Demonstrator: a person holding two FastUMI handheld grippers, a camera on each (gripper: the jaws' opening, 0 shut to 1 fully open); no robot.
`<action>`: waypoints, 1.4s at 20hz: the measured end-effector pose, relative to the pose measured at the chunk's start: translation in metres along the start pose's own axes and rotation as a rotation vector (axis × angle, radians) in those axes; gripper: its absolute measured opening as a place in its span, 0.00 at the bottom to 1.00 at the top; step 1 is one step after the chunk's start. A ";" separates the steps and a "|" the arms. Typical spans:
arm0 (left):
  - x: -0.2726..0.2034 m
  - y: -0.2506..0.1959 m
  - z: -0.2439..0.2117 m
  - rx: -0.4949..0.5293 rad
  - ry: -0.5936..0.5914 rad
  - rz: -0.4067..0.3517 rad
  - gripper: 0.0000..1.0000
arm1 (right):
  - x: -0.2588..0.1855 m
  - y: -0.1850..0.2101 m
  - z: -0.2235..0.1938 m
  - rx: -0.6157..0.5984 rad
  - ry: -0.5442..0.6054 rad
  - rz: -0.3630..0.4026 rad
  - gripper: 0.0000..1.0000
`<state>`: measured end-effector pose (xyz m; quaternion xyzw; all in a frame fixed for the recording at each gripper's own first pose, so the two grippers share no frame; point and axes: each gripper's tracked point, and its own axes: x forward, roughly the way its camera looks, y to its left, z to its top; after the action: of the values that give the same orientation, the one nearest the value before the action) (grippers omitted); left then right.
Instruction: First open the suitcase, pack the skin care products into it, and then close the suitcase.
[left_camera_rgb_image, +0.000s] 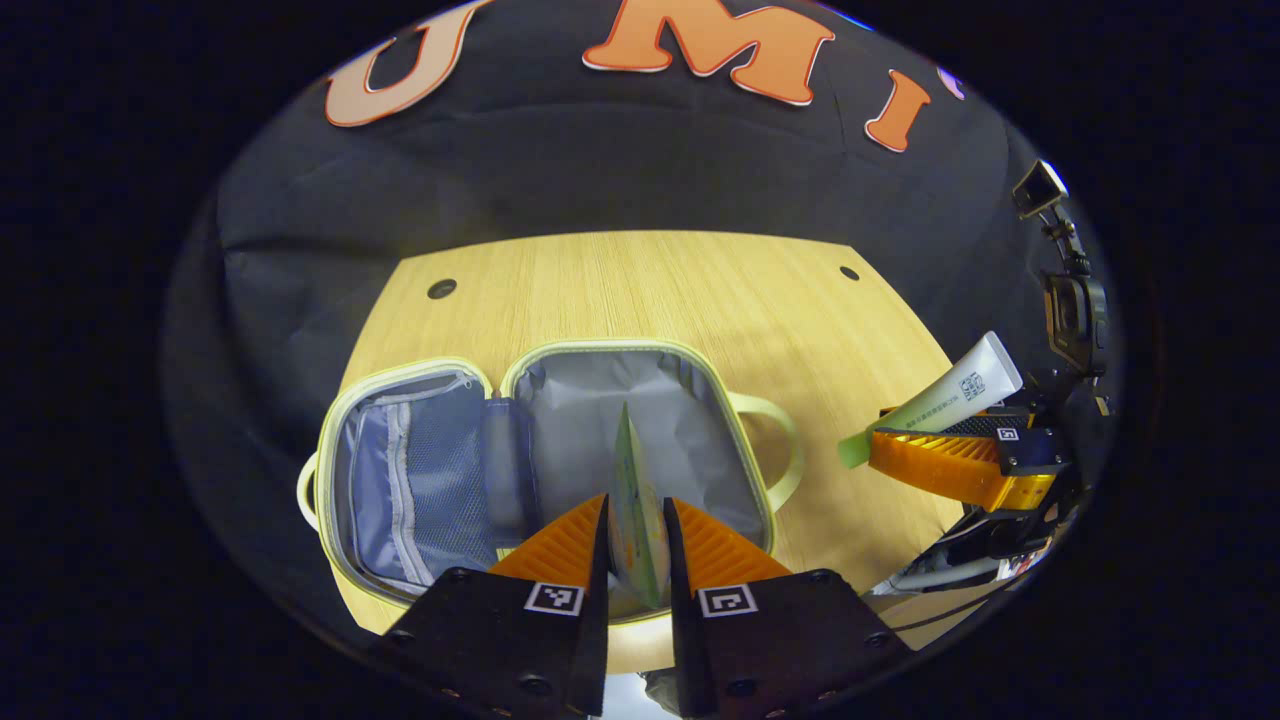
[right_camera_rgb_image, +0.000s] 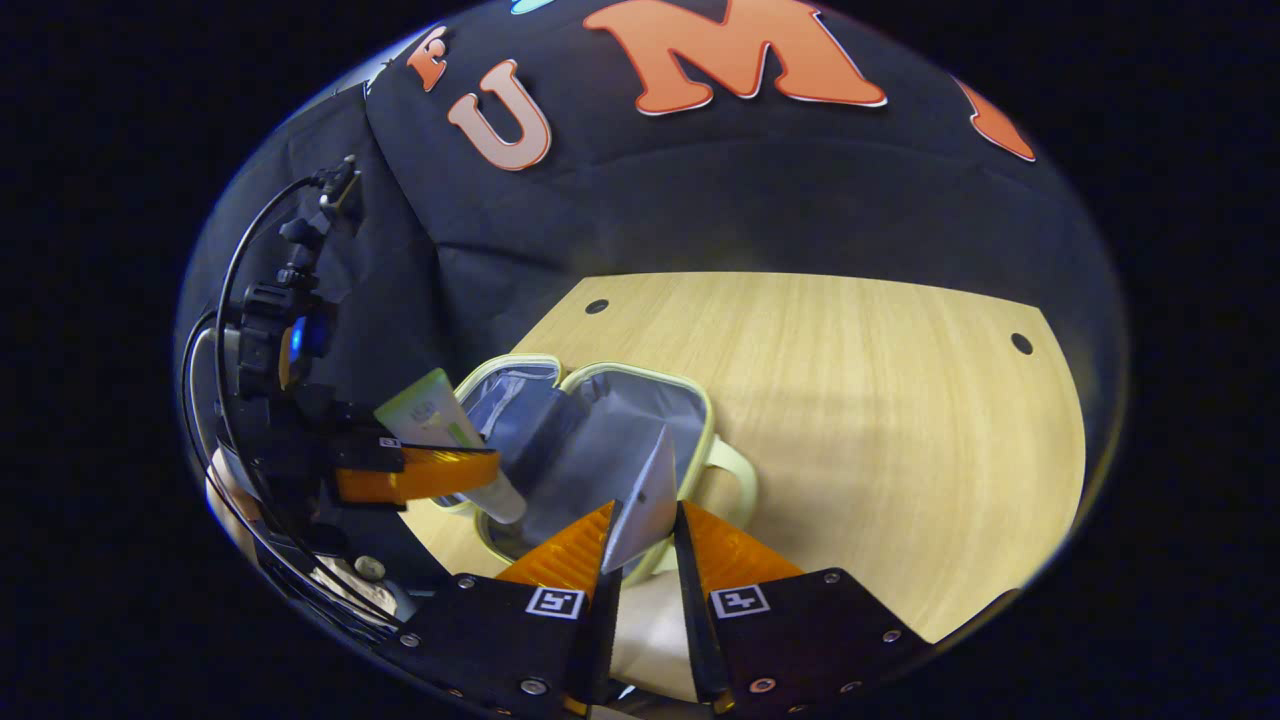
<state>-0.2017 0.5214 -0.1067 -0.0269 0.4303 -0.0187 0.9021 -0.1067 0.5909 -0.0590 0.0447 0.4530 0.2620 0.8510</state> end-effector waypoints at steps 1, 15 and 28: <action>0.003 0.002 -0.001 0.006 0.028 -0.027 0.27 | 0.009 0.007 -0.004 0.017 0.027 -0.008 0.32; 0.059 0.018 -0.021 -0.003 0.251 -0.124 0.33 | 0.053 0.009 -0.042 0.170 0.178 -0.148 0.32; 0.047 0.014 -0.004 0.030 0.187 -0.129 0.98 | 0.059 0.011 -0.043 0.164 0.211 -0.132 0.32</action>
<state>-0.1753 0.5323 -0.1463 -0.0394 0.5095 -0.0857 0.8553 -0.1185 0.6224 -0.1244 0.0565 0.5620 0.1707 0.8074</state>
